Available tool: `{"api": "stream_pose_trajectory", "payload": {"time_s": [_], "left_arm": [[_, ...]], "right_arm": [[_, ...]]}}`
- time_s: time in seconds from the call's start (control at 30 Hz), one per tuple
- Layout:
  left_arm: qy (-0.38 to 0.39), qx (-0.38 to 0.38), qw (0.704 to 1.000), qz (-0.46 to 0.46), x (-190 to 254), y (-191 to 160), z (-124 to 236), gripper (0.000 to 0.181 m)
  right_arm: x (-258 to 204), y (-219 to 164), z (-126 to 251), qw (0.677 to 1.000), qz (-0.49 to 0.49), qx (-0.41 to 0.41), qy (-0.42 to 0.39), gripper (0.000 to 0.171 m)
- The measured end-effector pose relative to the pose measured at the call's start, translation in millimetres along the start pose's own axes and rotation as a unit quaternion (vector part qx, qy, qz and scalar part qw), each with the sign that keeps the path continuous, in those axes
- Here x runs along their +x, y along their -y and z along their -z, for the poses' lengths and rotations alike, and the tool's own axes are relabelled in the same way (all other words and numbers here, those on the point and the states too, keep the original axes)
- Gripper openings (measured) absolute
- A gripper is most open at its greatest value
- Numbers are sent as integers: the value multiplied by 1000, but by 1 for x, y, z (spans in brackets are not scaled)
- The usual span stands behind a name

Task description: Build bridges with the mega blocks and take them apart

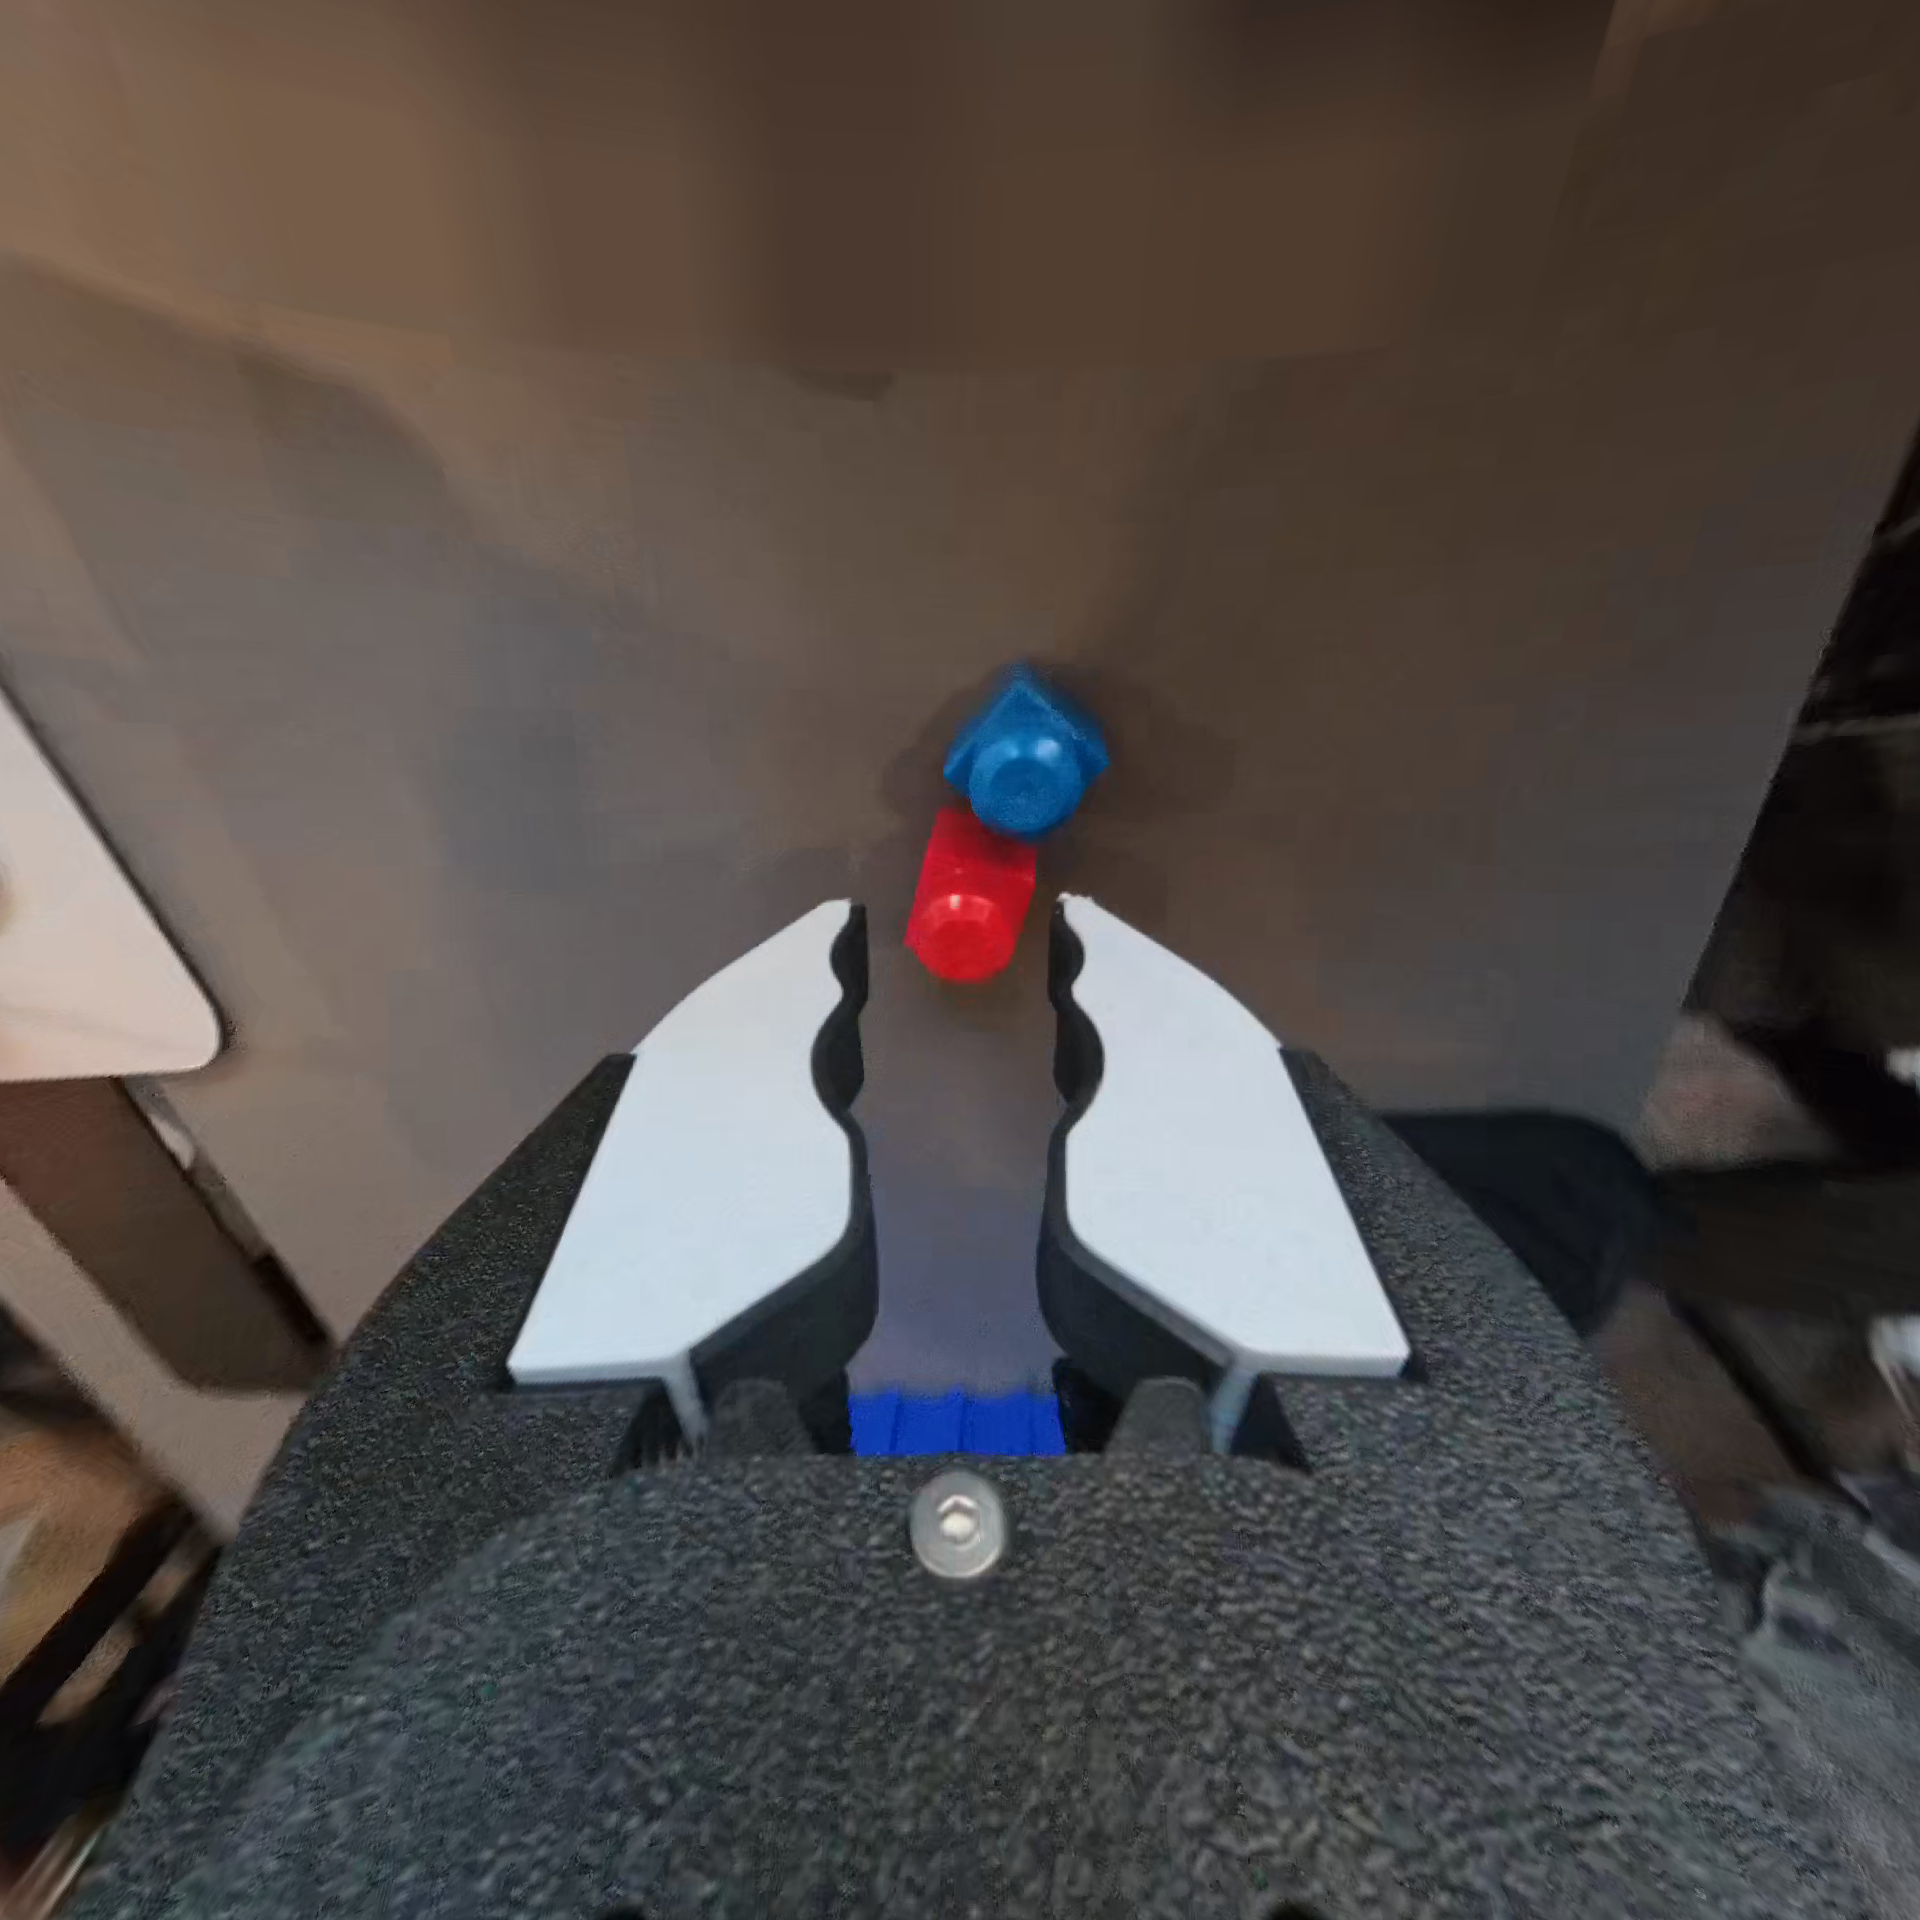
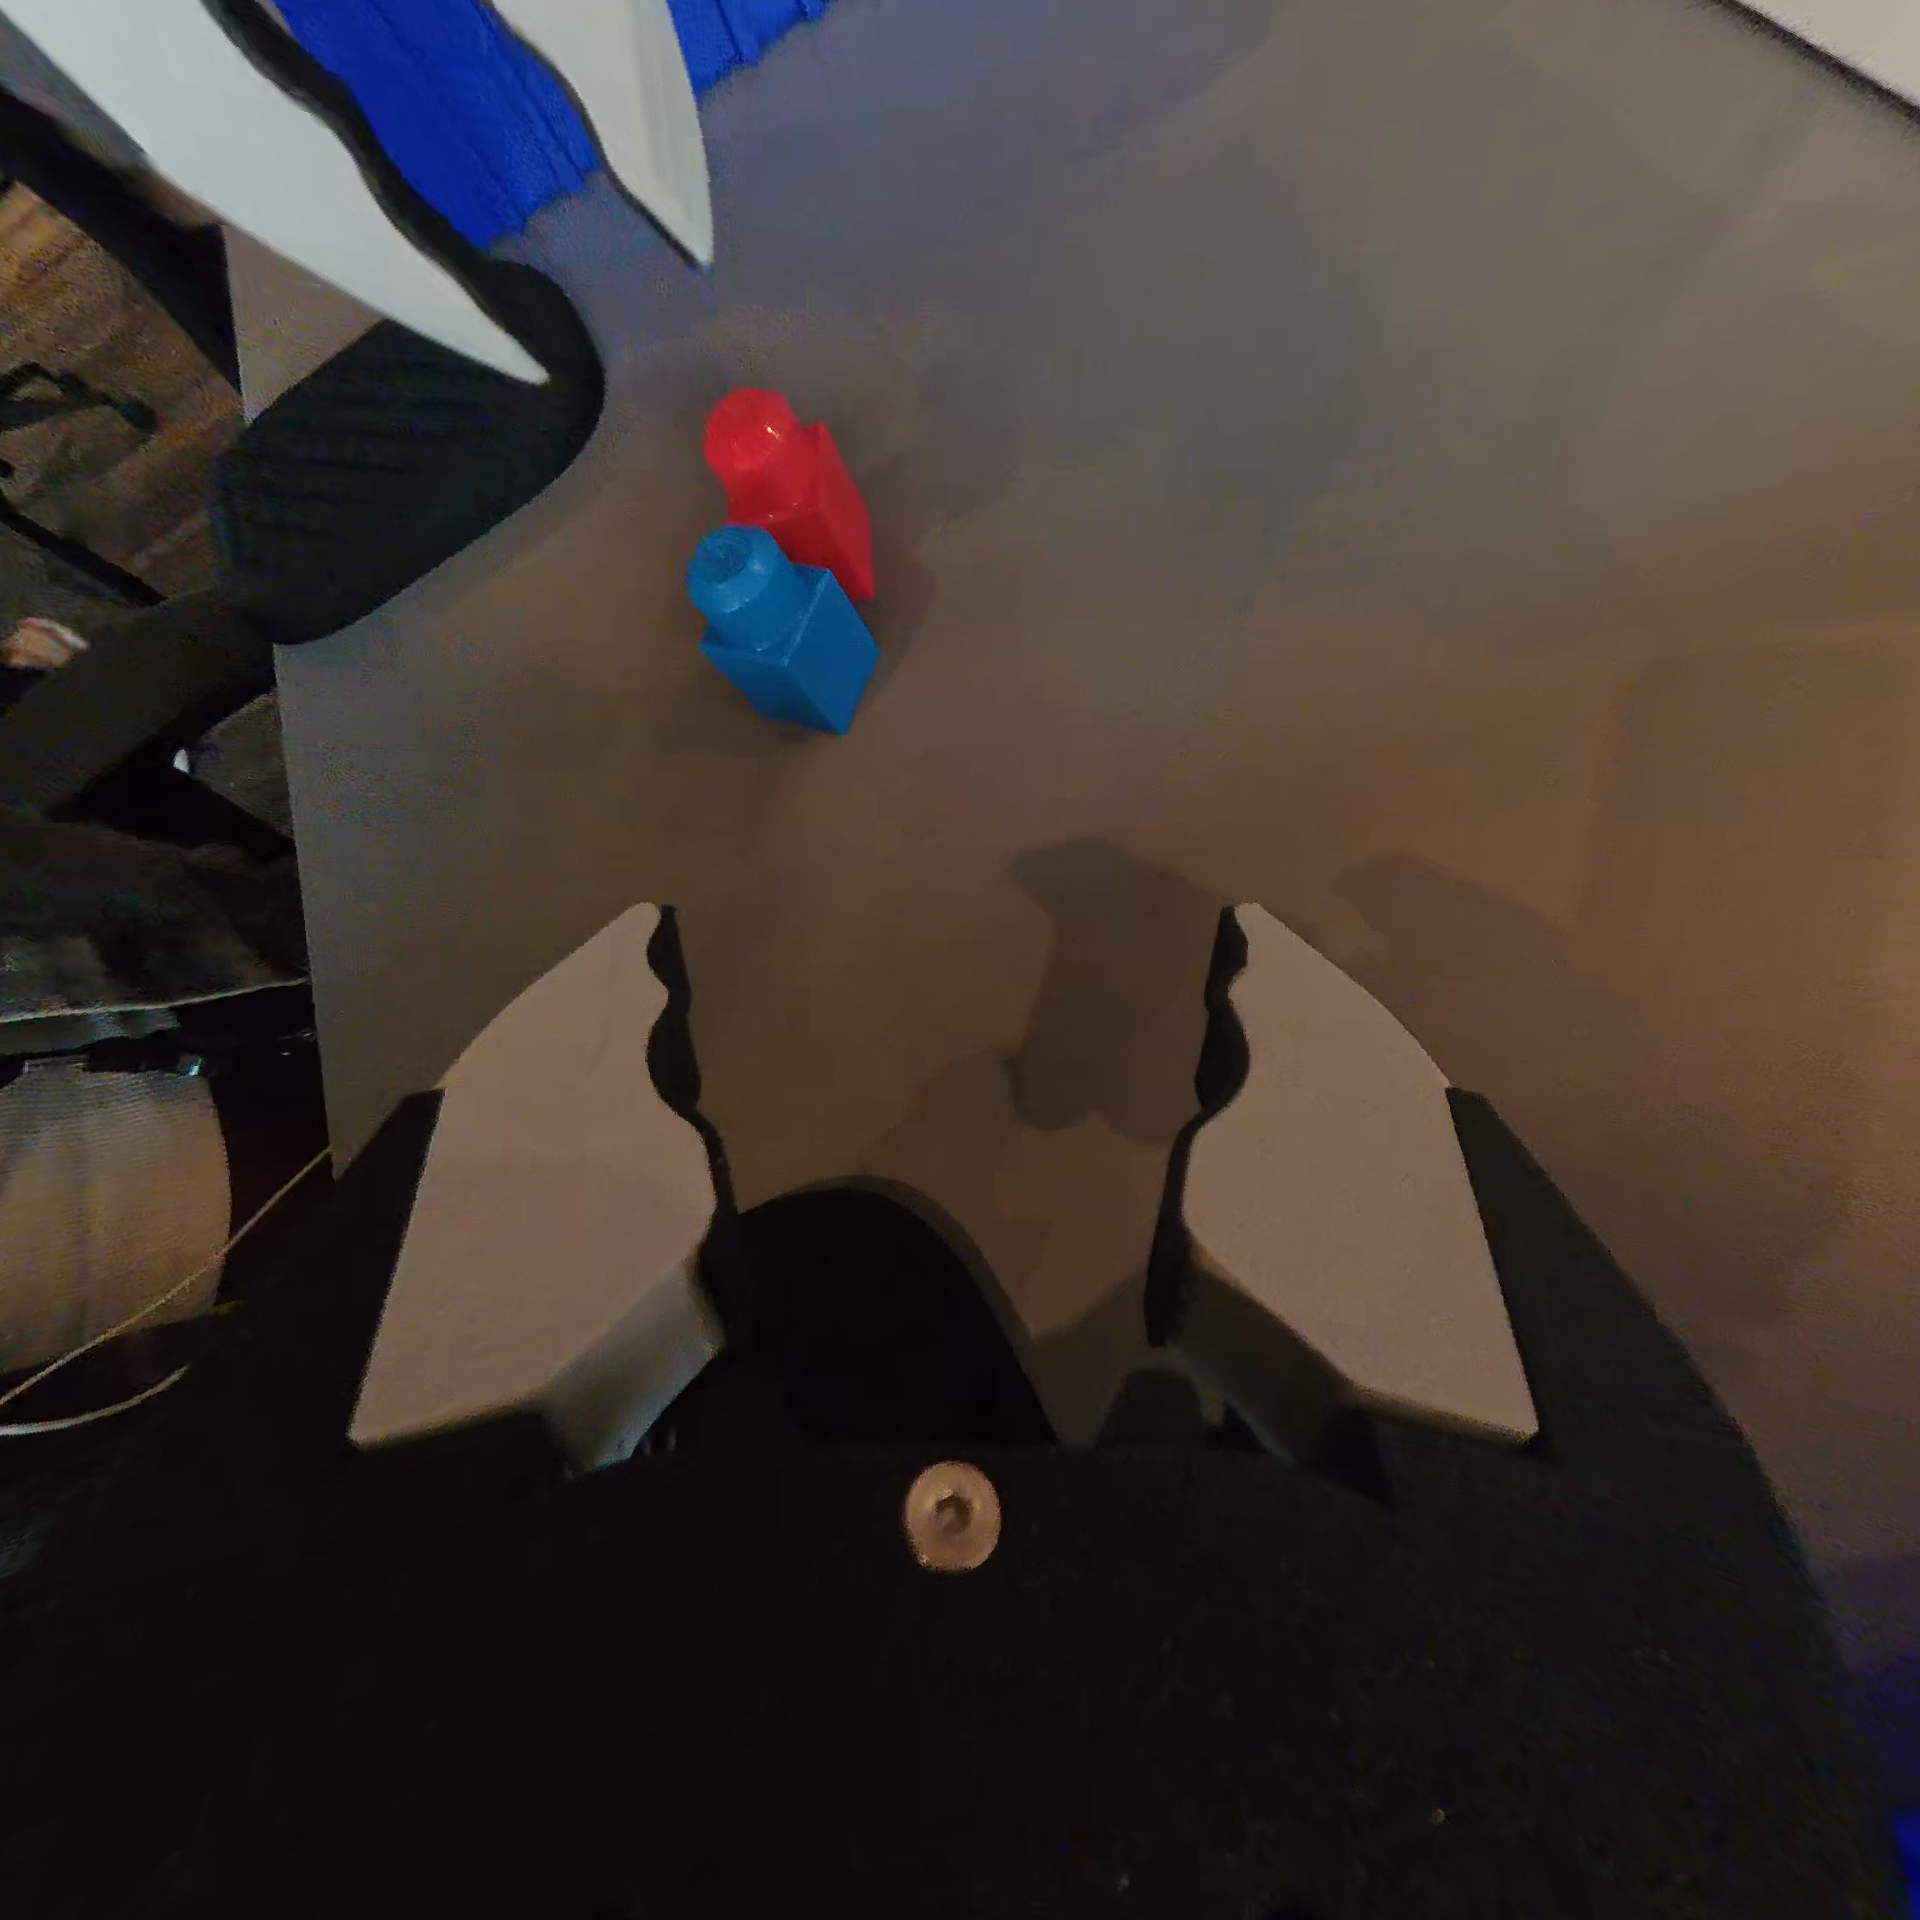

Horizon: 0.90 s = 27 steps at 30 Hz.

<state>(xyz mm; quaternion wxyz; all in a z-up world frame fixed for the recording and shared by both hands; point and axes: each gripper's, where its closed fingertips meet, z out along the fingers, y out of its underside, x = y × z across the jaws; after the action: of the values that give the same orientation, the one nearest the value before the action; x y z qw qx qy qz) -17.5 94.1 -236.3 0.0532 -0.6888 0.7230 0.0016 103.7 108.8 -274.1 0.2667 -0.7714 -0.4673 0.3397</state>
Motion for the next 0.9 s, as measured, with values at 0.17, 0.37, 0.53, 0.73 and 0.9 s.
{"api": "stream_pose_trajectory", "payload": {"time_s": [0.17, 0.37, 0.53, 0.73, 0.9], "left_arm": [[113, 282, 951, 59, -19, 2, 56, 51], [213, 550, 799, 118, -15, -34, 131, 77], [259, 643, 699, 174, -4, -85, 165, 107], [308, 661, 641, 240, 5, -140, 183, 145], [331, 705, 576, 247, 28, -182, 206, 137]], "right_arm": [[-2, 7, 0, 1000, 24, 7, -8, 95], [-6, 22, -2, 998, 52, 23, -22, 95], [-13, 41, -1, 995, 82, 37, -40, 96], [-30, 65, -4, 985, 154, 15, -78, 104], [-55, 78, -26, 965, 240, -50, -89, 118]]}}
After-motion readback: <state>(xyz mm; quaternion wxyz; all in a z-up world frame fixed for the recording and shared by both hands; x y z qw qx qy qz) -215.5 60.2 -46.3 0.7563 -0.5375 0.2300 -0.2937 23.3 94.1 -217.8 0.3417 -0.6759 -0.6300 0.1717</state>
